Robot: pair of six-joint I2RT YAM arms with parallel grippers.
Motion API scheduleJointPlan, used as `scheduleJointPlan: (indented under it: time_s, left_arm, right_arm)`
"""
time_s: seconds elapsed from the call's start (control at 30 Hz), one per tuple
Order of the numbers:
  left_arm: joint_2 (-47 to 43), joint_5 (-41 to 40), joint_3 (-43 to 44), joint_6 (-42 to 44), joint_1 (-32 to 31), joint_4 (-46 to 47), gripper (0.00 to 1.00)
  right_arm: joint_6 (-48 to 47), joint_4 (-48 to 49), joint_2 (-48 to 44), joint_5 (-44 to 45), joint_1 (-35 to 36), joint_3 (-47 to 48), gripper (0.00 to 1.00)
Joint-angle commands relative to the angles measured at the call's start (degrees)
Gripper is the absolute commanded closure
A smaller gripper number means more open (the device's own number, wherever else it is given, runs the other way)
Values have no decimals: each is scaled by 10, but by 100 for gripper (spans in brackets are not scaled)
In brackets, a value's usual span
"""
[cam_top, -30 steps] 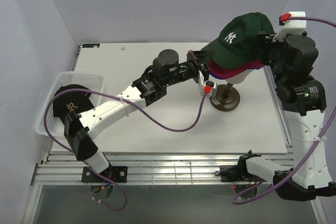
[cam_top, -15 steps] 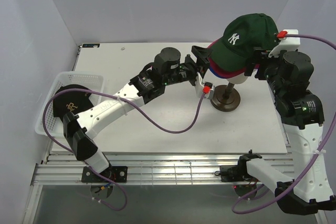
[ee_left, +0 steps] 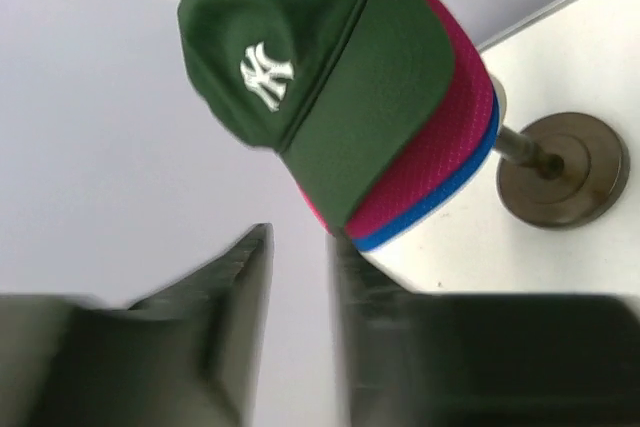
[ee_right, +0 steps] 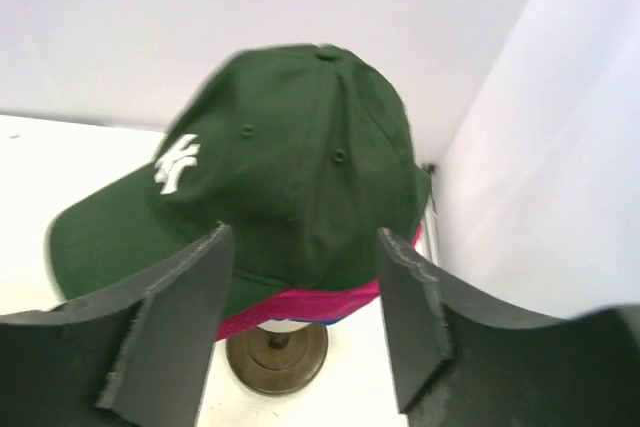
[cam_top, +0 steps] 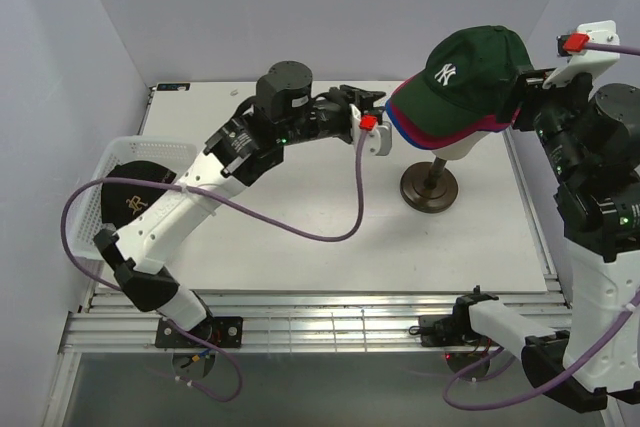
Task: Stack the hats
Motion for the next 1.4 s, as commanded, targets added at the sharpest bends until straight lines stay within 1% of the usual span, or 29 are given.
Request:
scheduleJointPlan:
  time_s: [0.0,0.03,0.1,0.13,0.17,0.2,0.23,0.27,0.3,0.33,0.4,0.47,0.6,0.73,0.83,1.0,1.13,1.27,1.37]
  left_arm:
    - [-45,36,-30,-150,56,-58,67]
    - [-52,40,-83,-164,61,-59,74]
    - [-59,48,-135,-185,67,-63,83]
    - [-58,52,-157,-191,67,-63,85]
    - [-53,57,-184,-210,68,-54,85]
    - [-49,66,-192,-223,72,-43,85]
    - [-35,67,-198,-238,74,-30,85]
    - [-24,68,-197,-252,75,-2,84]
    - [-11,72,-190,-273,76,6,83]
    - [3,78,-177,-279,76,8,82]
    - [41,91,-135,-310,76,6,80]
    - [62,119,-118,-325,76,8,78]
    - [83,152,-98,-387,75,27,72]
    - [98,184,-68,-441,74,48,69]
    - [111,194,-39,-466,74,61,66]
    - [128,188,-6,-467,67,62,64]
    - [123,174,-3,-461,67,58,64]
    - [115,165,-3,-449,67,43,65]
    - [105,154,-5,-438,67,29,65]
  right_arm:
    - [-43,48,-16,-105,-3,13,37]
    - [-44,52,-13,-162,-3,12,46]
    - [-47,53,2,-216,-2,9,53]
    - [-47,53,8,-258,-2,0,63]
    - [-49,53,13,-275,2,-4,67]
    - [-45,56,20,-282,4,-10,70]
    - [-41,57,25,-286,5,-15,79]
    - [-42,57,29,-293,7,-21,82]
    - [-42,55,36,-301,10,-24,86]
    - [-43,54,39,-314,13,-25,92]
    - [-46,52,40,-312,25,-36,92]
    - [-51,51,33,-287,33,-66,92]
    - [-58,55,13,-246,45,-130,92]
    - [-54,67,-7,-219,45,-185,92]
    - [-44,71,-18,-208,45,-211,92]
    - [-33,76,-18,-211,45,-252,92]
    - [-25,81,-23,-203,45,-229,92]
    - [-21,53,-6,-215,45,-151,92]
    - [-14,43,-3,-226,45,-109,92]
